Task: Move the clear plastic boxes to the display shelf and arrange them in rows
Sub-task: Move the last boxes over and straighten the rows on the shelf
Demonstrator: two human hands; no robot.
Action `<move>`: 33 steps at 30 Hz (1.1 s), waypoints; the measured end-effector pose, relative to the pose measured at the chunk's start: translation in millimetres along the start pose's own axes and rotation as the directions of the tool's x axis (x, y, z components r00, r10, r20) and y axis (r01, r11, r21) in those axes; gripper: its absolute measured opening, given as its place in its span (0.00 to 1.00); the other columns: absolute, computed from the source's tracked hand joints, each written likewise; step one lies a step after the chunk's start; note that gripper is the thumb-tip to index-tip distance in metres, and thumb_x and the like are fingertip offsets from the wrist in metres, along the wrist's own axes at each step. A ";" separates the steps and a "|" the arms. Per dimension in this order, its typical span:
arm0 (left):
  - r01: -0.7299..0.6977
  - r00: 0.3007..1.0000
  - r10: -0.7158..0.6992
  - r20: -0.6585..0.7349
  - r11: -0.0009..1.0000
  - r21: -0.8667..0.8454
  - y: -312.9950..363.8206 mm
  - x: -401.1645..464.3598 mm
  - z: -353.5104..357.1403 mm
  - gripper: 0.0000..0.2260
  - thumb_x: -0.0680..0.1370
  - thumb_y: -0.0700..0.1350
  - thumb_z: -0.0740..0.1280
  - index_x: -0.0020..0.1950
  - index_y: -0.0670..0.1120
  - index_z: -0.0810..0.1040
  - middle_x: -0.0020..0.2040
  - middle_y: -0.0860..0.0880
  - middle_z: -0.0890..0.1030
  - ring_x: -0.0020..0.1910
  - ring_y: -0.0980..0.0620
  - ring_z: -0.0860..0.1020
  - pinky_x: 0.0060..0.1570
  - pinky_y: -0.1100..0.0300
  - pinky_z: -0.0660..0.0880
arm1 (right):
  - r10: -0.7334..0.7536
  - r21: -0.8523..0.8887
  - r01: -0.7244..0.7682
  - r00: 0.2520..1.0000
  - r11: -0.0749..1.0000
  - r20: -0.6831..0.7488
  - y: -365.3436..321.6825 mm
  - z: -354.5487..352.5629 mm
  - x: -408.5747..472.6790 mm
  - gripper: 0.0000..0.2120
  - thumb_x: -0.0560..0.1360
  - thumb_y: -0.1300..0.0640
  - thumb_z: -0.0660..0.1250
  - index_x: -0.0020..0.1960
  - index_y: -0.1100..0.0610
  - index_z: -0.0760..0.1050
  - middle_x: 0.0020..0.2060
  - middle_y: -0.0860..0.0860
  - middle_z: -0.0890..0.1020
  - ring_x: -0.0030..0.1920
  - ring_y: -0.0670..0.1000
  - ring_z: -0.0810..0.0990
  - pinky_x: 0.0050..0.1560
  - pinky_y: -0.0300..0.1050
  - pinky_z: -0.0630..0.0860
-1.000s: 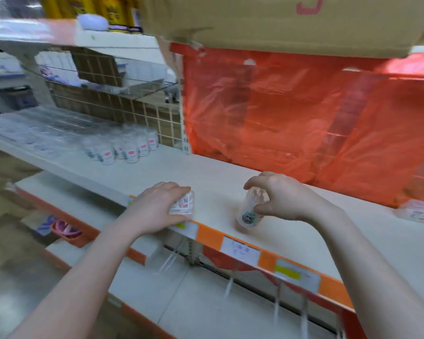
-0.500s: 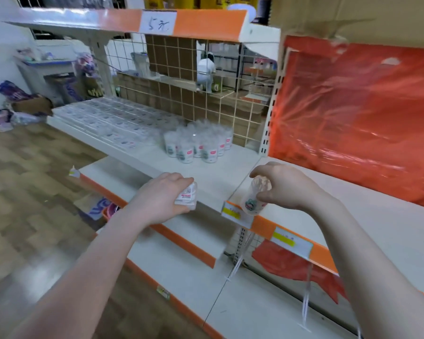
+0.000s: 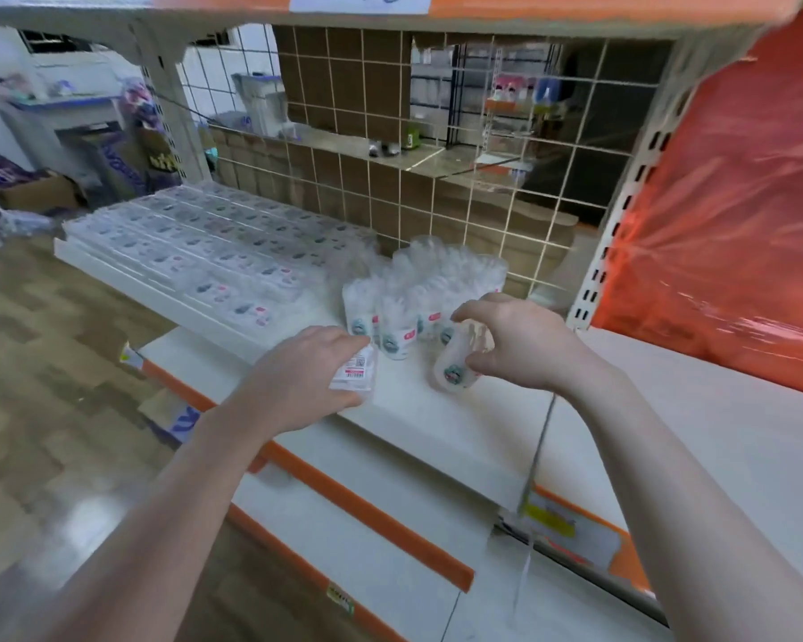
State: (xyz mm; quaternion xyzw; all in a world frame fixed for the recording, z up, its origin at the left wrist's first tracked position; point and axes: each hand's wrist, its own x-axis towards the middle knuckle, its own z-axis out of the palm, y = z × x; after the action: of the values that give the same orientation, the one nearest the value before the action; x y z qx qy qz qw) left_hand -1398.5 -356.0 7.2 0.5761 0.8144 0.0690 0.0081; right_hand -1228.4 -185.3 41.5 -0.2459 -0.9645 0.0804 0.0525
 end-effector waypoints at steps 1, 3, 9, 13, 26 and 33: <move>-0.012 1.000 0.012 -0.001 1.000 -0.009 -9.4 9.0 -0.3 0.30 0.76 0.56 0.66 0.75 0.54 0.60 0.71 0.54 0.66 0.70 0.54 0.62 0.65 0.58 0.64 | 0.007 0.016 -0.007 1.000 1.000 0.003 -1.4 1.8 12.4 0.24 0.71 0.57 0.67 0.66 0.48 0.69 0.60 0.50 0.73 0.55 0.53 0.74 0.44 0.43 0.69; -0.028 1.000 0.028 -0.002 0.999 -0.019 -15.9 16.0 -1.3 0.30 0.76 0.56 0.66 0.75 0.55 0.59 0.70 0.55 0.66 0.70 0.55 0.62 0.65 0.59 0.64 | 0.001 0.038 -0.001 1.000 0.999 0.007 -4.1 3.9 21.8 0.24 0.70 0.58 0.66 0.66 0.48 0.69 0.59 0.49 0.73 0.54 0.52 0.75 0.47 0.45 0.72; -0.103 0.993 0.106 0.046 0.992 -0.072 -33.0 46.1 1.5 0.30 0.76 0.56 0.65 0.76 0.57 0.57 0.71 0.56 0.65 0.70 0.57 0.60 0.65 0.62 0.61 | 0.035 0.000 -0.035 0.998 0.999 0.052 -7.0 10.8 50.6 0.26 0.70 0.58 0.66 0.68 0.49 0.69 0.60 0.49 0.73 0.57 0.52 0.74 0.53 0.46 0.73; -0.167 0.980 0.174 0.093 0.982 -0.085 -44.9 60.4 2.9 0.30 0.76 0.56 0.65 0.75 0.57 0.57 0.71 0.57 0.64 0.70 0.57 0.60 0.65 0.61 0.61 | 0.080 -0.024 -0.078 0.994 0.997 0.071 -14.3 15.1 55.5 0.28 0.70 0.58 0.66 0.69 0.50 0.67 0.62 0.50 0.73 0.61 0.51 0.71 0.56 0.46 0.72; -0.366 0.919 0.376 0.116 0.926 -0.096 -80.3 75.1 -5.0 0.31 0.76 0.58 0.65 0.75 0.59 0.56 0.71 0.58 0.64 0.69 0.57 0.61 0.64 0.60 0.65 | 0.225 -0.051 -0.224 0.974 0.973 0.023 -35.5 25.7 54.8 0.28 0.71 0.58 0.69 0.70 0.51 0.68 0.65 0.49 0.72 0.62 0.52 0.72 0.58 0.44 0.70; -0.393 0.907 0.403 0.121 0.914 -0.097 -94.2 74.4 -9.3 0.31 0.76 0.58 0.65 0.75 0.58 0.56 0.72 0.59 0.63 0.69 0.57 0.62 0.64 0.58 0.65 | 0.293 -0.171 -0.290 0.956 0.941 -0.013 -42.8 27.5 51.9 0.23 0.74 0.54 0.68 0.68 0.53 0.70 0.61 0.52 0.73 0.59 0.53 0.72 0.53 0.45 0.72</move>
State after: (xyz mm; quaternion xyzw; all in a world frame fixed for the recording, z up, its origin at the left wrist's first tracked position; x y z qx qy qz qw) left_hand -1512.6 -317.9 9.9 0.7329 0.6742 0.0576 0.0704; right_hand -1297.6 -200.8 25.4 -0.3890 -0.9211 0.0056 0.0127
